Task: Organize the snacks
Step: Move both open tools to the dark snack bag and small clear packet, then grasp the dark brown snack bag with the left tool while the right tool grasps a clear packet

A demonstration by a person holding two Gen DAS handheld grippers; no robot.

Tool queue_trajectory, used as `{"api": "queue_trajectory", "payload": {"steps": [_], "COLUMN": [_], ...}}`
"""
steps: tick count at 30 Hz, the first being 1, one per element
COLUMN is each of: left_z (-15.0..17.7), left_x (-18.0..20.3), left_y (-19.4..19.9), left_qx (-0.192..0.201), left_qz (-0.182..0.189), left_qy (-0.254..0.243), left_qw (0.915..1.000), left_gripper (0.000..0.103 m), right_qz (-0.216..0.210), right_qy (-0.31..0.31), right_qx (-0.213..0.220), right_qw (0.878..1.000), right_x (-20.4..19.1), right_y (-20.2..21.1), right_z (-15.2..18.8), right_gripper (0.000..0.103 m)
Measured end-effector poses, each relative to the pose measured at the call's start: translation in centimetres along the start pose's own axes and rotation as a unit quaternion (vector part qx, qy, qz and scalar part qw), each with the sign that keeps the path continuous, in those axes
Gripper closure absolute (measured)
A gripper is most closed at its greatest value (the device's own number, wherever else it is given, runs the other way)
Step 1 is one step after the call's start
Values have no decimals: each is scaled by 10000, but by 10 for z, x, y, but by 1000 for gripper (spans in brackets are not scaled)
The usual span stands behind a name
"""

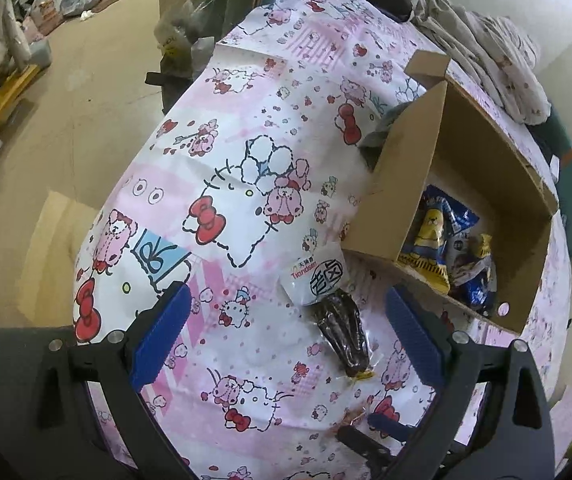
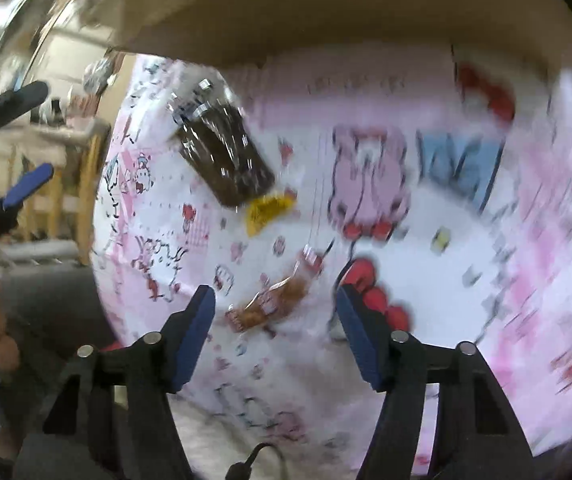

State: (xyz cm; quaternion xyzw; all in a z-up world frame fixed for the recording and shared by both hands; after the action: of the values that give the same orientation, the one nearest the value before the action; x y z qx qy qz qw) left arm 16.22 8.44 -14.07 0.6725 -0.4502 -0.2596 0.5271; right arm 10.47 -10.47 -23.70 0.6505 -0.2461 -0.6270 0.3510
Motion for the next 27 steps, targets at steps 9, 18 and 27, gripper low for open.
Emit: {"api": "queue_trajectory", "payload": {"steps": [9, 18, 27], "left_z": [14, 31, 57], "left_x": [5, 22, 61], "left_y": [-16, -29, -63], "left_qx": [-99, -141, -527], "left_qz": [-241, -296, -564], "left_qy": [-270, -677, -643], "left_qw": [9993, 9972, 9949], "left_gripper": [7, 7, 7], "right_qz": [1226, 753, 697], "right_qy": [1010, 738, -119], "right_qx": [102, 846, 1604], "right_qw": [9873, 9908, 9845], "right_x": [-10, -11, 35], "right_y": [-18, 43, 98], "right_z": [2, -12, -16], "right_gripper": [87, 87, 87]}}
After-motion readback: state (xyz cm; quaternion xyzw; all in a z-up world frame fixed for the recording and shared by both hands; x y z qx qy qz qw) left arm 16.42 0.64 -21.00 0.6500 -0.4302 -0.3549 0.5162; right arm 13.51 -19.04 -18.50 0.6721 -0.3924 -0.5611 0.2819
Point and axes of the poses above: each gripper's, at about its wrist camera, not at the fingertips, and y roughly against the way its jaws point, x to its right, z to its underside, the point moved 8 cm from there along -y, roughly the way its jaws point, and after that the axes turned 8 degrees about -z, right-handed, at the moved point
